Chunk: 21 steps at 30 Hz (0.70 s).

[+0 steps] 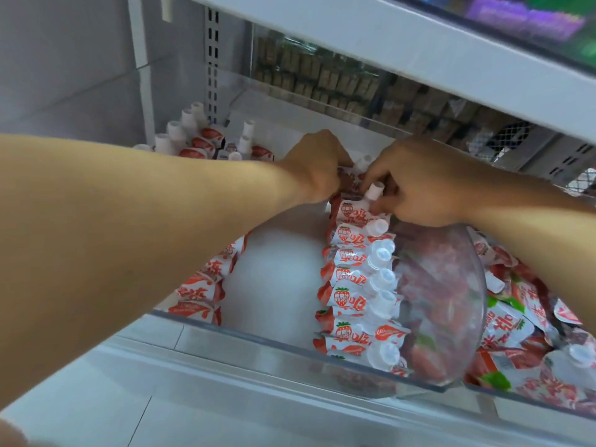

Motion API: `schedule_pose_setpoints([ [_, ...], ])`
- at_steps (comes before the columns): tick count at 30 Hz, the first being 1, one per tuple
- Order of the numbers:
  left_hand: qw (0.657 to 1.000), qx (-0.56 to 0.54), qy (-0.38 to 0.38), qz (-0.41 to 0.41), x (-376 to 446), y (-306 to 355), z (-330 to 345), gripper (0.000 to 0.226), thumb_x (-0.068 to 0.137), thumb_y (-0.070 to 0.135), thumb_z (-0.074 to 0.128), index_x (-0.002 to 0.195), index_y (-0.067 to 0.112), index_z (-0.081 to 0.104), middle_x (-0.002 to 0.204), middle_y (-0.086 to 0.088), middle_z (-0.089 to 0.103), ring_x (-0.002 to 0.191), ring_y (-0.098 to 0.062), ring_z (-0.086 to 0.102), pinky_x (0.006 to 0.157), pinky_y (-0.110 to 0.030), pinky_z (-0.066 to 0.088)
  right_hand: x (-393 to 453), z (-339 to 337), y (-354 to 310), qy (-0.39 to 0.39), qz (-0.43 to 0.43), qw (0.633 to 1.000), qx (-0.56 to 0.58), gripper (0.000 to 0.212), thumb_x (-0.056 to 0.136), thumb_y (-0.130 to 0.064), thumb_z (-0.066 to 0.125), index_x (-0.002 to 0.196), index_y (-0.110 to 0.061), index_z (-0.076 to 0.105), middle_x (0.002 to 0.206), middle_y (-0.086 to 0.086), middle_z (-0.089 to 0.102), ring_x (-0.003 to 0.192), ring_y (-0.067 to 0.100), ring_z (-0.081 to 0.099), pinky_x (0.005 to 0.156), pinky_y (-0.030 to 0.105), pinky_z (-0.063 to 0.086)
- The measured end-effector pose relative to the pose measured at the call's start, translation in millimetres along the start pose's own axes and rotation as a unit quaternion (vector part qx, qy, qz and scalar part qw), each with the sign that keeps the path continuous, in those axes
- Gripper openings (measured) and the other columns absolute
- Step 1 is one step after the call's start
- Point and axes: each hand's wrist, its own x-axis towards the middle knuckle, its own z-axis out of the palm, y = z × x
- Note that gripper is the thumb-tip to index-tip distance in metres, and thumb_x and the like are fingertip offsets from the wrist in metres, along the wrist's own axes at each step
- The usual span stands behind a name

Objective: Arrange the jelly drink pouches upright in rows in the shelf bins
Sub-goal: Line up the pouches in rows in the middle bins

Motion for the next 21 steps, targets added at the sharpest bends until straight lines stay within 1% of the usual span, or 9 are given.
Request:
schedule_pose_setpoints([
  [2, 1.0, 0.006, -0.014, 0.015, 1, 3, 3, 0.025, 0.089, 0.017, 0.066, 0.113, 0.015, 0.072, 0.115, -0.004, 0.069, 0.107, -0.021, 0.062, 0.081, -0.018, 0.04, -1, -1, -2, -0.009, 0.004, 1.0, -0.006, 0.017, 0.079, -0.018, 0.073, 0.095, -0.02, 0.078, 0.089, -0.003, 0.069, 0.079, 0.015, 0.058, 0.071, 0.027, 0.045],
  [4, 0.999, 0.015, -0.032, 0.025, 3, 5, 4, 0.023, 0.09, 0.016, 0.064, 0.111, 0.014, 0.073, 0.111, -0.005, 0.07, 0.104, -0.022, 0.063, 0.081, -0.021, 0.043, -2, 0, -4, -0.014, 0.033, 0.999, -0.024, 0.021, 0.08, -0.017, 0.073, 0.1, -0.021, 0.076, 0.104, -0.001, 0.069, 0.094, 0.021, 0.061, 0.078, 0.027, 0.047],
  [6, 0.998, 0.028, -0.053, 0.031, 5, 7, 5, 0.021, 0.092, 0.016, 0.062, 0.109, 0.013, 0.073, 0.109, -0.006, 0.071, 0.102, -0.023, 0.063, 0.079, -0.023, 0.044, -9, 3, -5, 0.041, 0.092, 0.995, -0.01, 0.03, 0.076, -0.012, 0.074, 0.103, -0.026, 0.073, 0.117, 0.0, 0.064, 0.112, 0.025, 0.056, 0.09, 0.027, 0.043],
  [8, 0.997, 0.043, -0.063, 0.033, 5, 8, 9, 0.022, 0.093, 0.014, 0.059, 0.11, 0.012, 0.072, 0.11, -0.008, 0.07, 0.102, -0.026, 0.063, 0.077, -0.024, 0.043, -23, 5, -8, 0.145, 0.178, 0.972, 0.053, 0.039, 0.074, -0.008, 0.072, 0.106, -0.03, 0.068, 0.123, 0.002, 0.057, 0.121, 0.028, 0.049, 0.099, 0.03, 0.04],
  [10, 0.996, 0.044, -0.067, 0.025, 4, 9, 12, 0.025, 0.091, 0.009, 0.057, 0.112, 0.01, 0.07, 0.113, -0.011, 0.068, 0.104, -0.028, 0.062, 0.079, -0.026, 0.045, -38, 9, -12, 0.225, 0.26, 0.93, 0.129, 0.039, 0.076, -0.01, 0.067, 0.111, -0.029, 0.064, 0.123, 0.001, 0.056, 0.116, 0.026, 0.054, 0.098, 0.03, 0.043],
  [13, 0.994, 0.051, -0.095, 0.014, 3, 13, 15, 0.02, 0.09, 0.011, 0.06, 0.107, 0.007, 0.07, 0.11, -0.012, 0.068, 0.102, -0.029, 0.062, 0.078, -0.03, 0.046, -48, 17, -16, 0.275, 0.336, 0.869, 0.237, 0.034, 0.079, -0.01, 0.062, 0.108, -0.027, 0.067, 0.108, -0.009, 0.067, 0.096, 0.012, 0.065, 0.088, 0.02, 0.046],
  [16, 0.99, 0.044, -0.136, -0.015, 3, 16, 14, 0.017, 0.09, 0.012, 0.059, 0.102, 0.01, 0.07, 0.107, -0.011, 0.068, 0.098, -0.029, 0.062, 0.073, -0.028, 0.041, -44, 20, -20, 0.298, 0.361, 0.833, 0.294, 0.026, 0.078, -0.01, 0.06, 0.095, -0.025, 0.072, 0.086, -0.011, 0.068, 0.061, -0.001, 0.058, 0.06, 0.005, 0.042],
  [18, 0.985, 0.042, -0.166, -0.035, 5, 19, 9, 0.019, 0.092, 0.011, 0.055, 0.103, 0.011, 0.07, 0.109, -0.01, 0.069, 0.098, -0.027, 0.063, 0.074, -0.029, 0.046, -41, 21, -21, 0.294, 0.373, 0.828, 0.298, 0.023, 0.078, -0.009, 0.059, 0.09, -0.024, 0.072, 0.083, -0.01, 0.067, 0.059, -0.001, 0.056, 0.051, 0.001, 0.038],
  [21, 0.977, -0.021, -0.195, -0.088, 5, 21, 0, 0.031, 0.096, 0.009, 0.044, 0.12, 0.01, 0.064, 0.119, -0.008, 0.064, 0.108, -0.026, 0.062, 0.085, -0.031, 0.052, -43, 21, -22, 0.305, 0.383, 0.816, 0.307, 0.021, 0.078, -0.009, 0.061, 0.09, -0.022, 0.07, 0.09, -0.008, 0.069, 0.066, 0.002, 0.059, 0.057, 0.004, 0.039],
])
